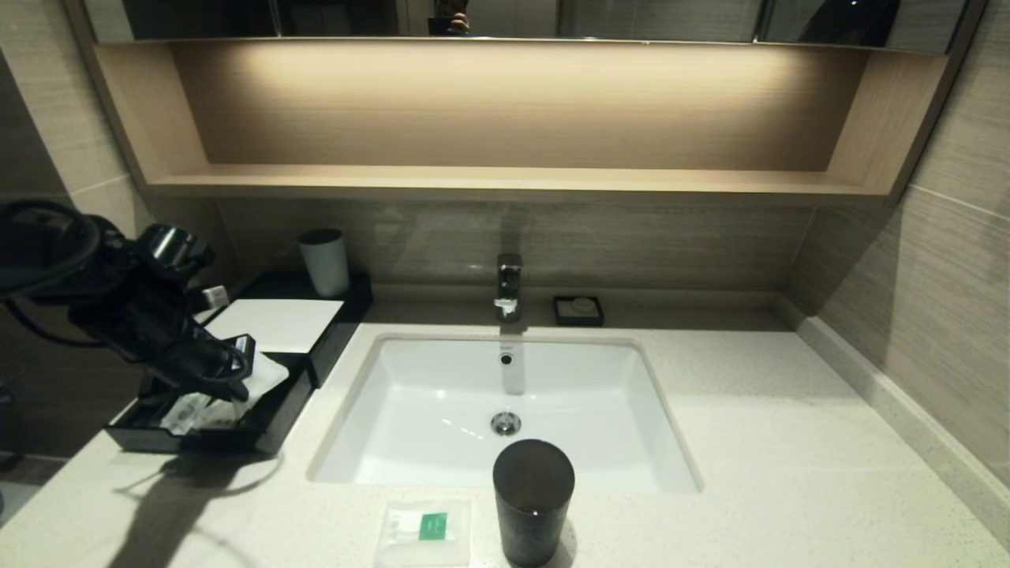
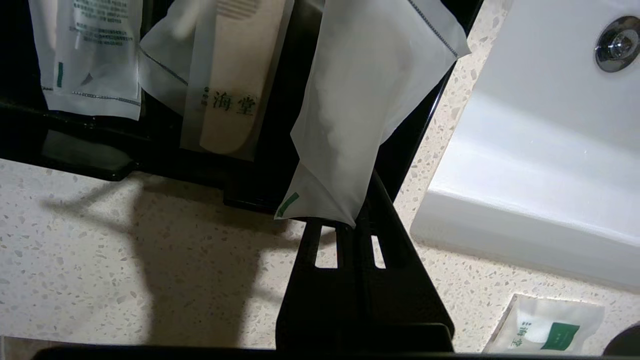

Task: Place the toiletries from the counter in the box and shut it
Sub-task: Place the bathroom toiletry into the drawer

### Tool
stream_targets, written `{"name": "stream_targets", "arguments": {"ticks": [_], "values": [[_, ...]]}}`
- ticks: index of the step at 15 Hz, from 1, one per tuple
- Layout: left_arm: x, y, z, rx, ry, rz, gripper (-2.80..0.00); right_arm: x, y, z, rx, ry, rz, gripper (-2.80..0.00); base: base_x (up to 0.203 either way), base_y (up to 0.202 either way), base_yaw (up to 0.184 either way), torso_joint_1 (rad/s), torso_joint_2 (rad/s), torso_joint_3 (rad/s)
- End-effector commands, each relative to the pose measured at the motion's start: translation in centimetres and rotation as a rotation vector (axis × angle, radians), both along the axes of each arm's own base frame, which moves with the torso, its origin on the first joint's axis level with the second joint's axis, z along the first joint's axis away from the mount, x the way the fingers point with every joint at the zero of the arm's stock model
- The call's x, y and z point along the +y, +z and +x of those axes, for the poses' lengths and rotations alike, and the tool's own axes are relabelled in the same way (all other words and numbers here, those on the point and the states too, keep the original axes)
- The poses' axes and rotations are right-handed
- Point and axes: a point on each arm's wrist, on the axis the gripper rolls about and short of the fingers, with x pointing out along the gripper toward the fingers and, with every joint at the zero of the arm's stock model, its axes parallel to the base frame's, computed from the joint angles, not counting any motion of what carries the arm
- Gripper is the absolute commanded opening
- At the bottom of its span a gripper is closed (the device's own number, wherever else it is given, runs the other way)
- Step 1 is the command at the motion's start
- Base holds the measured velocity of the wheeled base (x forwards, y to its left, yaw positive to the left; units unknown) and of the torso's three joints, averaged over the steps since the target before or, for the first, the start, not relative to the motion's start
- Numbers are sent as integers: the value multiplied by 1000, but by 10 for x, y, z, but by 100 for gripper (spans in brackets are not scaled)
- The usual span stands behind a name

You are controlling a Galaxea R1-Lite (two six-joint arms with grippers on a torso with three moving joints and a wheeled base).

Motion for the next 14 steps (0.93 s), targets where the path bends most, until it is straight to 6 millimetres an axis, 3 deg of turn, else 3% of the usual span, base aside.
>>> {"name": "stream_targets", "arguments": {"ticks": [1, 14], "values": [[0, -4, 6, 9, 3, -3, -280, 0, 0, 0, 1, 0, 0, -280, 0, 0, 0, 0, 0, 0], [-1, -16, 22, 27, -1, -9, -280, 0, 0, 0, 0, 0, 0, -280, 0, 0, 0, 0, 0, 0]]}}
